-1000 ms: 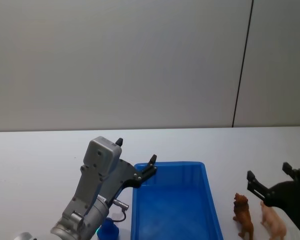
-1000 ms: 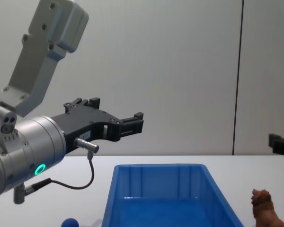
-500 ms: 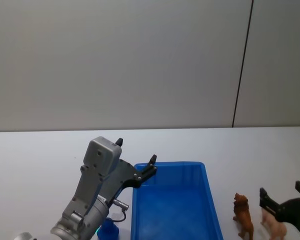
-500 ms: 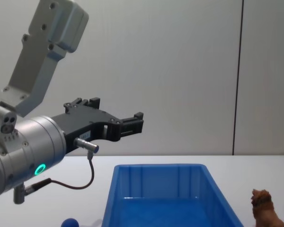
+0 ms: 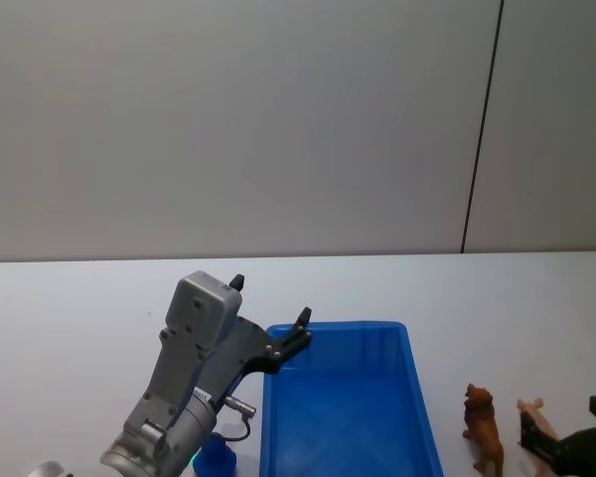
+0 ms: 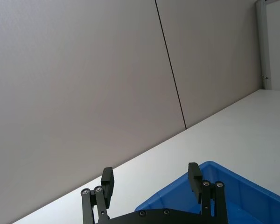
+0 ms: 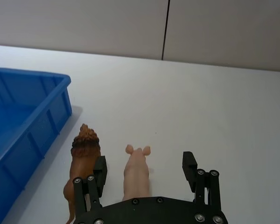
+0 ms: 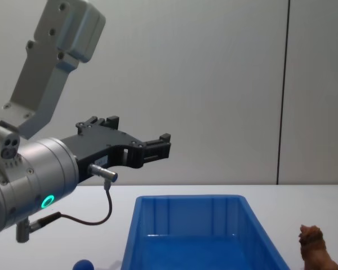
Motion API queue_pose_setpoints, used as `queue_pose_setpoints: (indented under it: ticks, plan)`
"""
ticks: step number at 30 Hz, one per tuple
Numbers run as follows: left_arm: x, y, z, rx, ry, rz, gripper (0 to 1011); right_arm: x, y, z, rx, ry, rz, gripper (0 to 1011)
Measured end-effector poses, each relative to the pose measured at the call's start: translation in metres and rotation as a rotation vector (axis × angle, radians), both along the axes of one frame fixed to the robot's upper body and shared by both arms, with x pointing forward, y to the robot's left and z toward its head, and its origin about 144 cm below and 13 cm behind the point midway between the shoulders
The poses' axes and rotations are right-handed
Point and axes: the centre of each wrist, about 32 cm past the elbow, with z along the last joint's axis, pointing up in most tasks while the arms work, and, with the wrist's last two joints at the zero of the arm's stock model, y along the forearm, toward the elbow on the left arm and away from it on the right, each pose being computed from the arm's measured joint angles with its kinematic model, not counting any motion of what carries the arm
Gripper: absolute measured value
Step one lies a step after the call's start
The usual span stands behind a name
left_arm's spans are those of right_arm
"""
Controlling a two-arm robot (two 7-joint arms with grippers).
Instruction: Pick up the two dolls from the table and place them into the box.
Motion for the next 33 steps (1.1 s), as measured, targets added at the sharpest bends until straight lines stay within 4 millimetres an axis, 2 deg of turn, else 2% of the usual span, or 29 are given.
queue_pose_setpoints:
  ticks: [9,15,18,21,25,27,28,33]
  plan:
    - [0.0,0.0,0.0,0.0,0.0,0.0,1001,0.0,-0.001,-0.013,-0.016,0.045,0.019,997]
    - [0.0,0.0,0.0,0.0,0.0,0.0,1001,0.002,-0.002,-0.023,-0.027,0.073,0.034,880]
    - [0.0,0.0,0.0,0.0,0.0,0.0,1001,0.003,-0.002,-0.027,-0.03,0.083,0.039,755]
    - [0.0,0.0,0.0,0.0,0.0,0.0,1001,0.003,-0.002,-0.029,-0.032,0.089,0.041,704]
    - [0.0,0.0,0.0,0.0,0.0,0.0,1001,0.004,-0.002,-0.032,-0.034,0.093,0.046,534]
    - [0.0,0.0,0.0,0.0,0.0,0.0,1001,0.004,-0.002,-0.033,-0.035,0.092,0.047,503]
    - [0.0,0.0,0.0,0.0,0.0,0.0,1001,0.004,-0.002,-0.033,-0.037,0.089,0.048,434]
    - [0.0,0.0,0.0,0.0,0.0,0.0,1002,0.003,-0.001,-0.032,-0.041,0.07,0.052,383]
